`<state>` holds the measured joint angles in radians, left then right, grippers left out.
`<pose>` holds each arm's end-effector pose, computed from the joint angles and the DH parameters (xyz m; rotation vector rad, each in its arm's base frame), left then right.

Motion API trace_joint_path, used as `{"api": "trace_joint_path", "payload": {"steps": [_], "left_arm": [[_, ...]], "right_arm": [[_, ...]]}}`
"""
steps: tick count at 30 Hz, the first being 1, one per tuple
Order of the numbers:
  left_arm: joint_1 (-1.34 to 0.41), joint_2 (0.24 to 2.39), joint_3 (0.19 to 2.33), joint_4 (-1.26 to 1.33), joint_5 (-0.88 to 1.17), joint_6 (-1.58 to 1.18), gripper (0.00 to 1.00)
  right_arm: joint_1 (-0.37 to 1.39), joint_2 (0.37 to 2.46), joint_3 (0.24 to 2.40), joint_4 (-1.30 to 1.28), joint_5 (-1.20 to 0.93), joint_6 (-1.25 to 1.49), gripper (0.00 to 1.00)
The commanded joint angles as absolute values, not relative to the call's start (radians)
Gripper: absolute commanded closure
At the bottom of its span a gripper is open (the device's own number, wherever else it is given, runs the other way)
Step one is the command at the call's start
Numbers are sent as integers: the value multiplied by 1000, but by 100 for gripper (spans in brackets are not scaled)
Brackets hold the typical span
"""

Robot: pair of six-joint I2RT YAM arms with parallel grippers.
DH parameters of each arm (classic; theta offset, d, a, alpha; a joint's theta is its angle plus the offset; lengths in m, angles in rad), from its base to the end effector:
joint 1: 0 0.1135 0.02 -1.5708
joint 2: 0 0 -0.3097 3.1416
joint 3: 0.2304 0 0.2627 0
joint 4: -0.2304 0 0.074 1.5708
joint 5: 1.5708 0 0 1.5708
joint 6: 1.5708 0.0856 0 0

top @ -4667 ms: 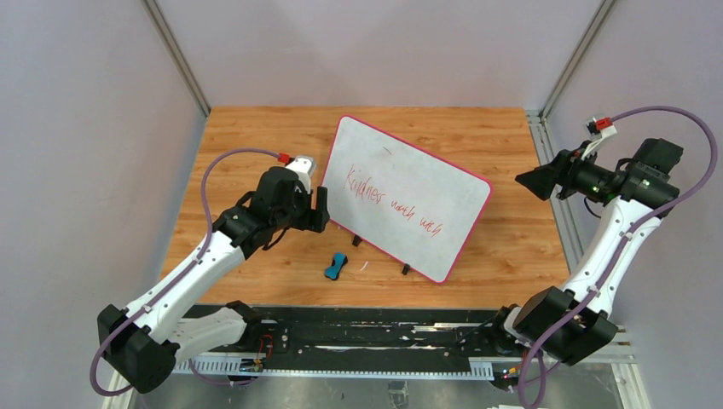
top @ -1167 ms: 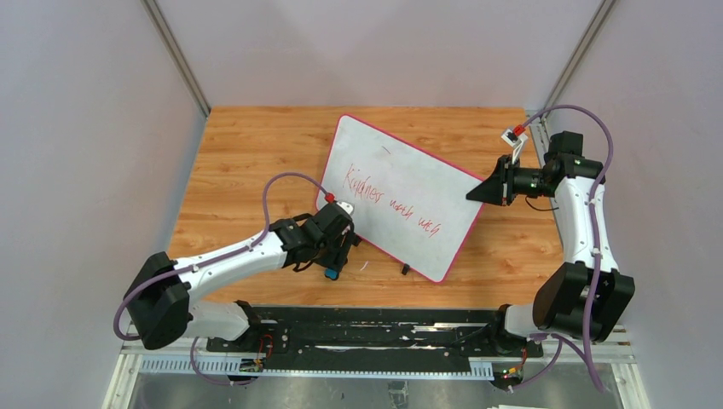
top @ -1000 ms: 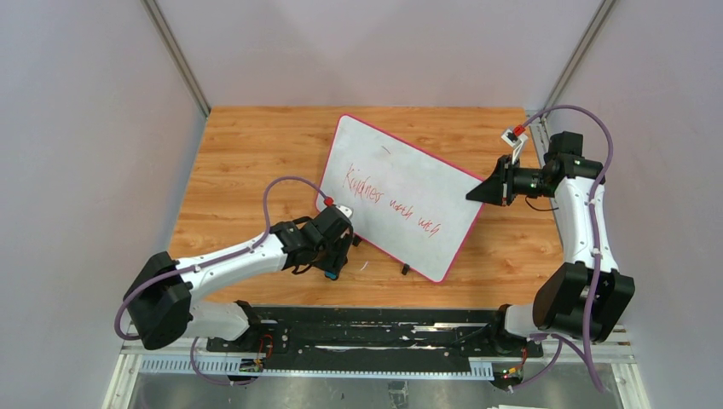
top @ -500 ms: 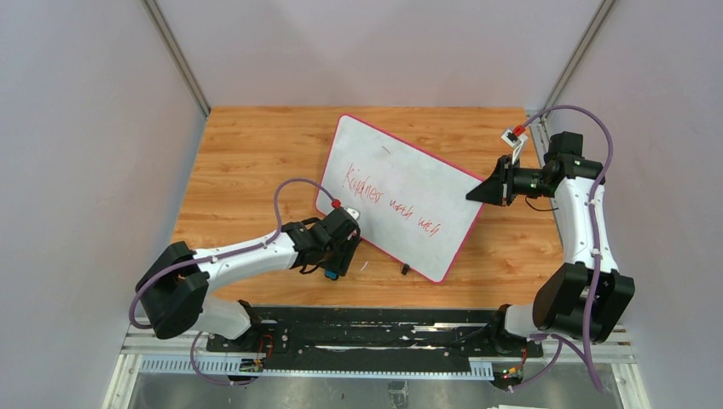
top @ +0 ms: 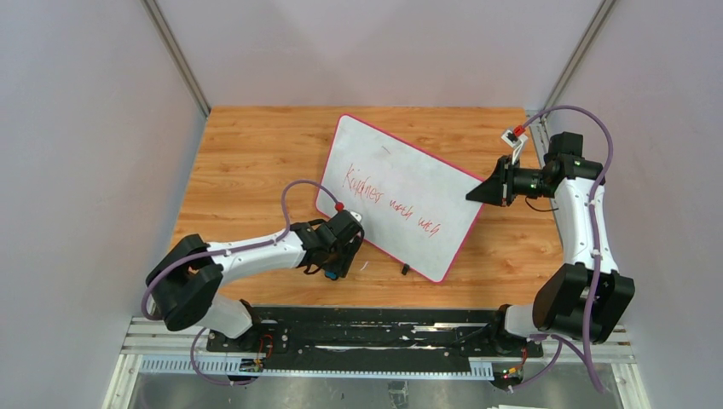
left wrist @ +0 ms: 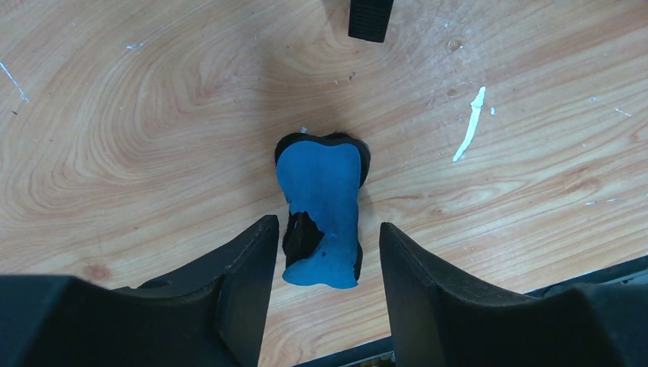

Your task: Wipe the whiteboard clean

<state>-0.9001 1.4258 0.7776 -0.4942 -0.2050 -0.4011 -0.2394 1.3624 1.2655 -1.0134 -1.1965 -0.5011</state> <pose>0.1882 -0.2092 0.1698 0.6027 2.6078 -0.1336 0.2745 0.0150 0.3571 -0.5951 1.9994 1.1342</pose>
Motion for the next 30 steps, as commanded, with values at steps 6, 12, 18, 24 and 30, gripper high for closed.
{"api": "trace_joint_path", "payload": {"steps": [6, 12, 18, 24, 30], "left_arm": [[-910, 1459, 776, -465, -236, -405, 49], [-910, 1486, 777, -457, -236, -407, 50], [-910, 1485, 777, -458, -266, -413, 64], [-910, 1416, 781, -481, -354, -437, 100], [-910, 1246, 791, -451, -457, -447, 100]], "right_arm": [[-226, 1344, 1254, -997, -1157, -511, 99], [-226, 1343, 1253, -997, -1158, -512, 99], [-227, 1341, 1248, -997, -1158, -515, 99], [-229, 1342, 1247, -998, -1158, -515, 100], [-228, 1342, 1246, -998, -1161, -515, 100]]}}
